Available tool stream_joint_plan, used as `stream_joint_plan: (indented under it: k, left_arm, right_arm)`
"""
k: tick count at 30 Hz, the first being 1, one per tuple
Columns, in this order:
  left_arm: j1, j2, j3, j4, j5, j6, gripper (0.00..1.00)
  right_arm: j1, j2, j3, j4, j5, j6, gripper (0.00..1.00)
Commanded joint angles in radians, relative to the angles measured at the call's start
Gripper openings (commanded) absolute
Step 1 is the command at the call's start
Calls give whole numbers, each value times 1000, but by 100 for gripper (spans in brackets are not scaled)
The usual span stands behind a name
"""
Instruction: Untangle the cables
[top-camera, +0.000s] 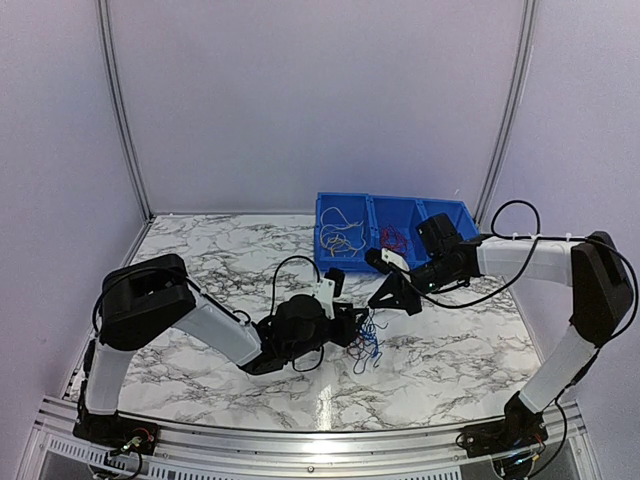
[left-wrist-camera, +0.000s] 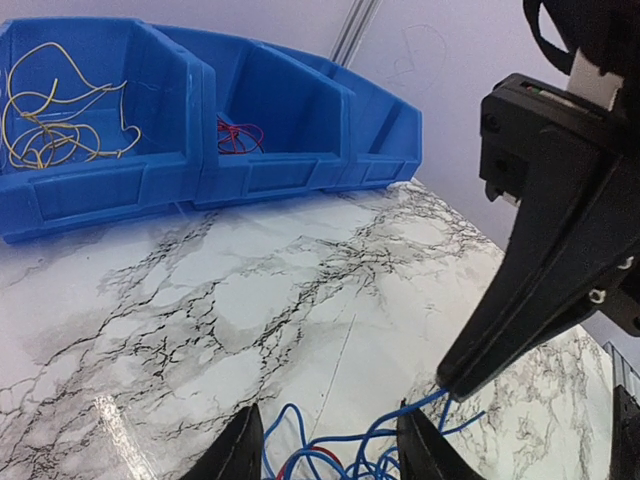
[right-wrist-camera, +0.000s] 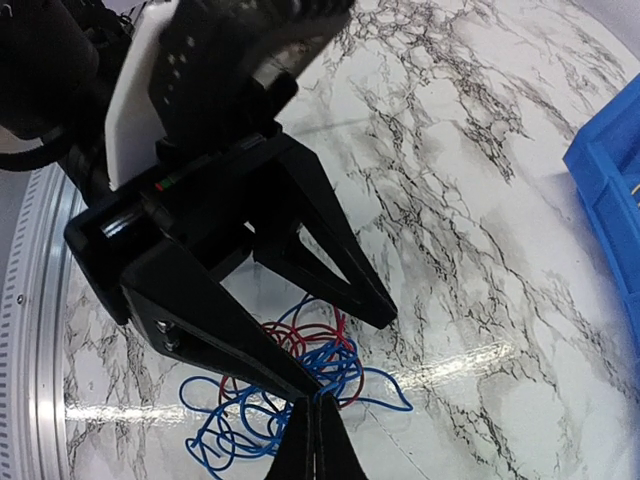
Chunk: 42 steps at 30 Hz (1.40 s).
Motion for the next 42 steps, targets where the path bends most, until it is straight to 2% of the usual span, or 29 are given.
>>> stream_joint_plan:
  k: [1,7,9,11,13,21,27,34,42]
  left_arm:
    - [10,57,53,27,-30,-32,47]
    - [19,138,132,-22,-56,-109,46]
    - [19,155,138,-43,-57,-139,41]
    - [19,165,134,-45,-41,-157,33]
    - [18,171,128,-45,-33,-174,31]
    - [18,189,111,-44,-35,-190,25]
    - [18,199,108,-43,-28,-208,21]
    - [18,190,73,-33,-26,-220,17]
    - [18,157,19,-13,-35,-207,14]
  right_arm:
    - [-5,-4,10,15,-36,13,0]
    - [-3,-36,22,-6,-113,17,0]
    - [8,-65,45,-25,-136,21,0]
    - [22,-105,76,-42,-141,26,0]
    - [35,-137,117,-67,-142,29,0]
    - [61,-202,446,-310,-175,1,0]
    - [61,-258,630,-324,-202,61,0]
    - [50,-248,867,-374,-194,81,0]
    - [-46,-244,1012,-330,-252,150,0]
